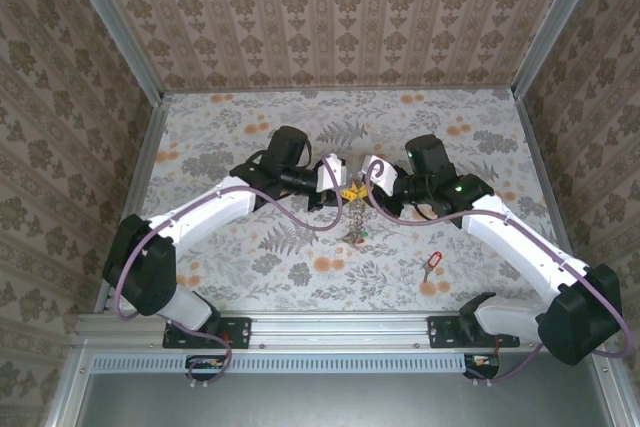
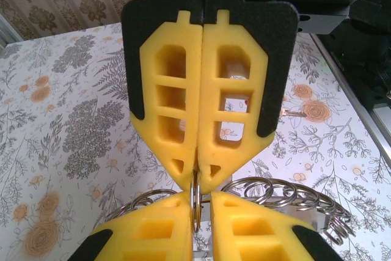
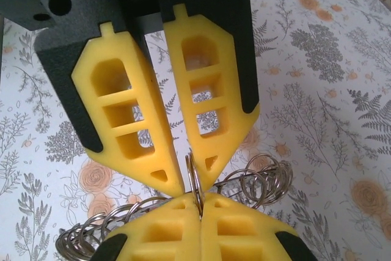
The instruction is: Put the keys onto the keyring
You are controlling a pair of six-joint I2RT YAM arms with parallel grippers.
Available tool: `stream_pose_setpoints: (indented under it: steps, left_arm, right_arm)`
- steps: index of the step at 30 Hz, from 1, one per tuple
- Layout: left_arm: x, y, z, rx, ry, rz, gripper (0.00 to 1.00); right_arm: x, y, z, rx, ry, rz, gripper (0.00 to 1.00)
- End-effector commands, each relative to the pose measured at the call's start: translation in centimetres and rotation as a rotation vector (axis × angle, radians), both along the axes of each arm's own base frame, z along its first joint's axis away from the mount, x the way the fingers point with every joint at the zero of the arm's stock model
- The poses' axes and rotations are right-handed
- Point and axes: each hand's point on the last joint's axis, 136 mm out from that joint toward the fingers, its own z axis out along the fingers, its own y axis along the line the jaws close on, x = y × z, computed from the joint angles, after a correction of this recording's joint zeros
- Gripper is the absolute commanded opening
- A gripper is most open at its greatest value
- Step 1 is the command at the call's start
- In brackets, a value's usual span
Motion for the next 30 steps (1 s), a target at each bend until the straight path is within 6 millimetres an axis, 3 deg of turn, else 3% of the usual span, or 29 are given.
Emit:
stream_pose_setpoints:
  steps: [1, 7, 11, 15, 22, 30]
  left_arm:
    - [-0.3, -0.2, 0.3, 0.013, -0.024, -0.018, 0.14]
    - [-0.2, -0.5, 1.1, -0.03, -0.033, -0.006, 0.13]
    - [-0.3, -0.7, 1.5, -0.056, -0.024, -0.011, 0.0]
    - [-0.4, -0.7, 1.9, -0.088, -0.005, -0.016, 0.0]
    - [-0.8, -0.3, 3.2, -0.205, 0.072, -0.053, 0.0]
    - [-1.6, 0.2, 4.3, -0.276, 0.113, -0.117, 0.0]
  right_arm:
    - [0.5, 0.2, 1.7, -0.013, -0.054, 0.003, 0.0]
    - [0.3, 0.2, 1.6, -0.019, -0.048, 0.01, 0.0]
    - [0.3, 0.2, 1.5, -0.023, -0.047, 0.01, 0.0]
    - [0.3, 0.2, 1.3, -0.016, -0.054, 0.007, 0.0]
    - [0.6, 0.3, 2.2, 0.134, -0.072, 0.013, 0.13]
    - [0.7, 0.1, 3.0, 0.233, -0.074, 0.023, 0.14]
